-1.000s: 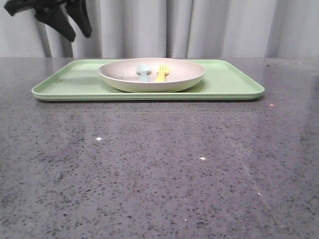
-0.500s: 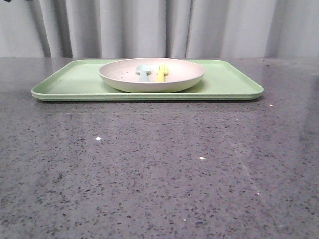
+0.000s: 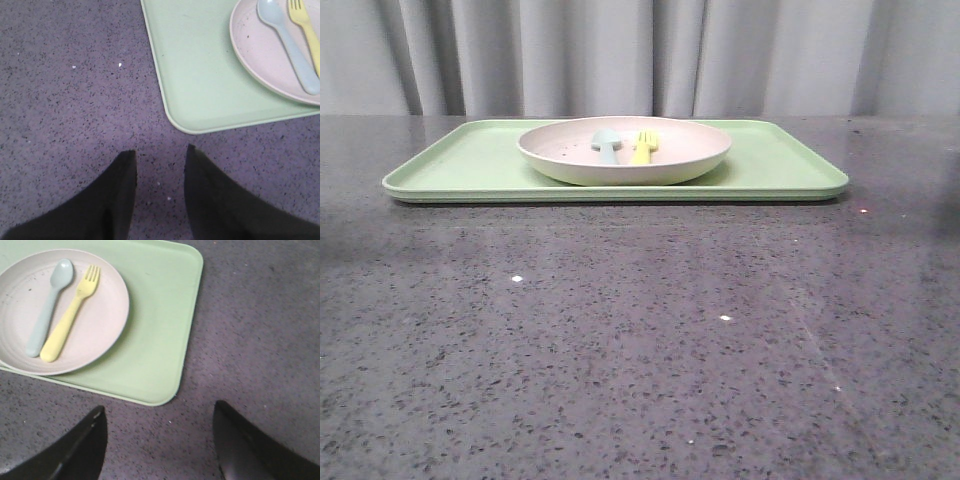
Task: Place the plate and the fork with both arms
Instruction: 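Withdraw the left gripper and move the right gripper over the plate, then lower the right gripper and grasp the yellow fork's handle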
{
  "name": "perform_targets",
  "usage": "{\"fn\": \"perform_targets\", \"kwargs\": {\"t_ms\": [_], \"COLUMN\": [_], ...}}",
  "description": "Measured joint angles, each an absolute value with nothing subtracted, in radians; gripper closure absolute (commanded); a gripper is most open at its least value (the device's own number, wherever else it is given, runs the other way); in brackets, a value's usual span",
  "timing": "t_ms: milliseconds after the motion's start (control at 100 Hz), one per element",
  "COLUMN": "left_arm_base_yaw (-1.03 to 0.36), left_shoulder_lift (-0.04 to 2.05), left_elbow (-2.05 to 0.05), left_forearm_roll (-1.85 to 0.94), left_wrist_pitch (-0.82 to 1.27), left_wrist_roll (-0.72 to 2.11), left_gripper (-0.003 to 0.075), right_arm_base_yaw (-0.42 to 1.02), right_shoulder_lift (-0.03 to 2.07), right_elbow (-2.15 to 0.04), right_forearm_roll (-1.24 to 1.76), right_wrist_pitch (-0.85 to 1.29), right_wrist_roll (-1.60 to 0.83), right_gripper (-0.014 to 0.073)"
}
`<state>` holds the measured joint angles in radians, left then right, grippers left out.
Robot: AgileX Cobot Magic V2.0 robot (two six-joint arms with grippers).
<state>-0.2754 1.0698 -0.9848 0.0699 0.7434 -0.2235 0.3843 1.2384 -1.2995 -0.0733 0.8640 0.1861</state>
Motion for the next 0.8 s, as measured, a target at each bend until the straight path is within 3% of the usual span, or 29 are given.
{"fn": "perform_targets", "kwargs": {"t_ms": [490, 800], "left_arm_base_yaw": [-0.275, -0.275], "left_shoulder_lift": [0.778, 0.731], "left_elbow": [-0.743, -0.715], "left_forearm_roll": [0.081, 0.074], "left_wrist_pitch": [0.726, 0.726], "left_wrist_roll": [-0.224, -0.224], "left_gripper": [0.0479, 0.0479], "right_arm_base_yaw": [0.510, 0.510], "right_shoulder_lift": [1.688, 1.962], "right_elbow": [-1.780, -2.074], "right_forearm_roll": [-0.061, -0.039], "right_wrist_pitch": [1.027, 1.162], "right_wrist_roll": [0.193, 0.240], "right_gripper": [0.0125, 0.0125]}}
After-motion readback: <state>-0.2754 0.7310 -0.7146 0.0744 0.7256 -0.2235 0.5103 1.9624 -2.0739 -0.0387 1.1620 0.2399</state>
